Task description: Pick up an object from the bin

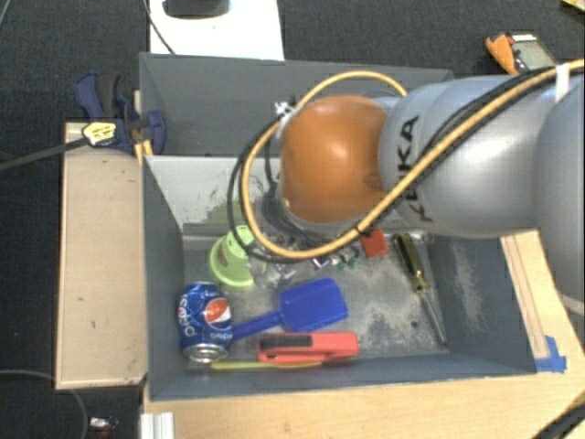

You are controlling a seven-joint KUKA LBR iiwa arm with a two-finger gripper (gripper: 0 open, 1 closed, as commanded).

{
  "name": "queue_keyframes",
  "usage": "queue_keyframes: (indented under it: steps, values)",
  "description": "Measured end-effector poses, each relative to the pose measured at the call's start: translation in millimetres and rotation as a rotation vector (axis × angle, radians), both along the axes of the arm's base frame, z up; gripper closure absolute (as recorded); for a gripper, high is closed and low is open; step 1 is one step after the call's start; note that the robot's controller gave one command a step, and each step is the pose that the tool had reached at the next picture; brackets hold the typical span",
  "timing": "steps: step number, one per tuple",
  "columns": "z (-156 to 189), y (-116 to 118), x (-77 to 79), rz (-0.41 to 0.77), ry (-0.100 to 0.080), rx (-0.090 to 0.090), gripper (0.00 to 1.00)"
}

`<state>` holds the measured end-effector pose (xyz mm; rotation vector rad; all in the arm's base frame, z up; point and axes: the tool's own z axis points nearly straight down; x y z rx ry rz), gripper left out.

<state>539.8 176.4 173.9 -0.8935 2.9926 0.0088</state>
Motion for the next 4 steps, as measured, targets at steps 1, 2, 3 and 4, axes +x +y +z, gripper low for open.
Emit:
queue_keyframes:
  steps: [1, 2, 3, 4]
  values:
    - [-98.7, -81.0, -6.4, -0.046, 0.007, -0.005, 0.0]
    - [-96.6, -79.0, -5.0, -0.046, 0.002, -0.002, 1.0]
    - [-96.6, -79.0, -5.0, -0.047, 0.002, -0.002, 1.0]
    - [-98.4, -81.8, -4.5, 0.074, -0.002, -0.003, 1.0]
